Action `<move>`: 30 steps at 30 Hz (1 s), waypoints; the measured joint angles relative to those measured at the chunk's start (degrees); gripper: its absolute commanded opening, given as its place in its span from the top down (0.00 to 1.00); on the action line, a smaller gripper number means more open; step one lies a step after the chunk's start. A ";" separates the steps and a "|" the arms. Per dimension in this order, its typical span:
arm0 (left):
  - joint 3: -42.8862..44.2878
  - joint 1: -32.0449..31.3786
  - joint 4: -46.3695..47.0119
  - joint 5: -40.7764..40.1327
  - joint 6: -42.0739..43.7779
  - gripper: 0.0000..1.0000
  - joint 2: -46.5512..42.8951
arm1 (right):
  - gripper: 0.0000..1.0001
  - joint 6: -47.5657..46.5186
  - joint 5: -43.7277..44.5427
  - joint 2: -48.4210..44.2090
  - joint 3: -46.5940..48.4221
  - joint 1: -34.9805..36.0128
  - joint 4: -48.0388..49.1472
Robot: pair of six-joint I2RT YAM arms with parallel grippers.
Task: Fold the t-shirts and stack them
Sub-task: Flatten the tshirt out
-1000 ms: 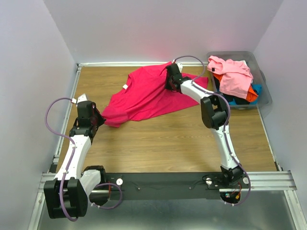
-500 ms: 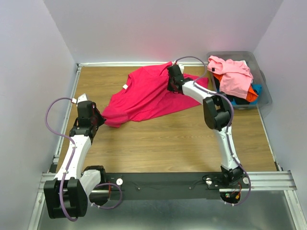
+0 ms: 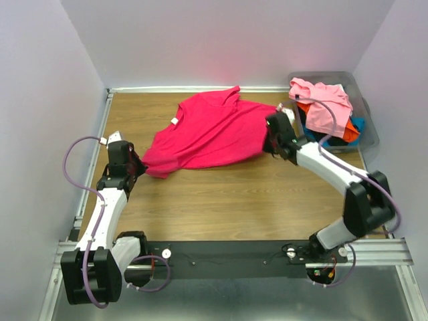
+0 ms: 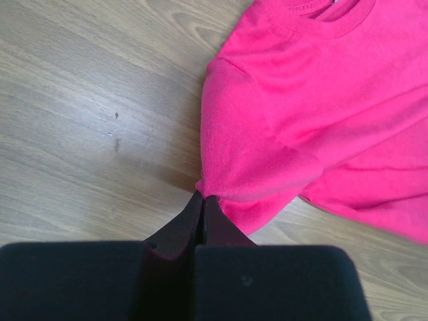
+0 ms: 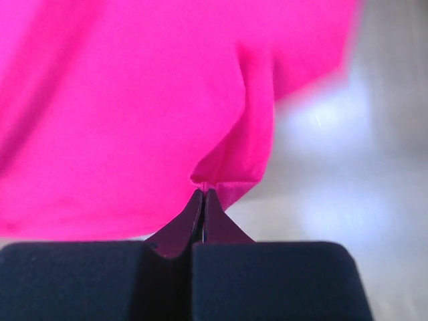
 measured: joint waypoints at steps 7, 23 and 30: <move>0.00 0.00 -0.13 -0.72 -0.76 1.00 1.38 | 0.99 10.73 -0.04 -15.96 -22.62 0.00 -9.70; 0.61 0.52 -2.49 -3.19 -2.95 0.99 6.10 | 0.93 22.60 7.23 -21.97 -25.22 -0.85 -25.75; 0.57 0.55 -5.01 -0.35 -4.85 0.09 8.26 | 0.36 26.82 4.28 -19.39 -28.68 -2.12 -27.76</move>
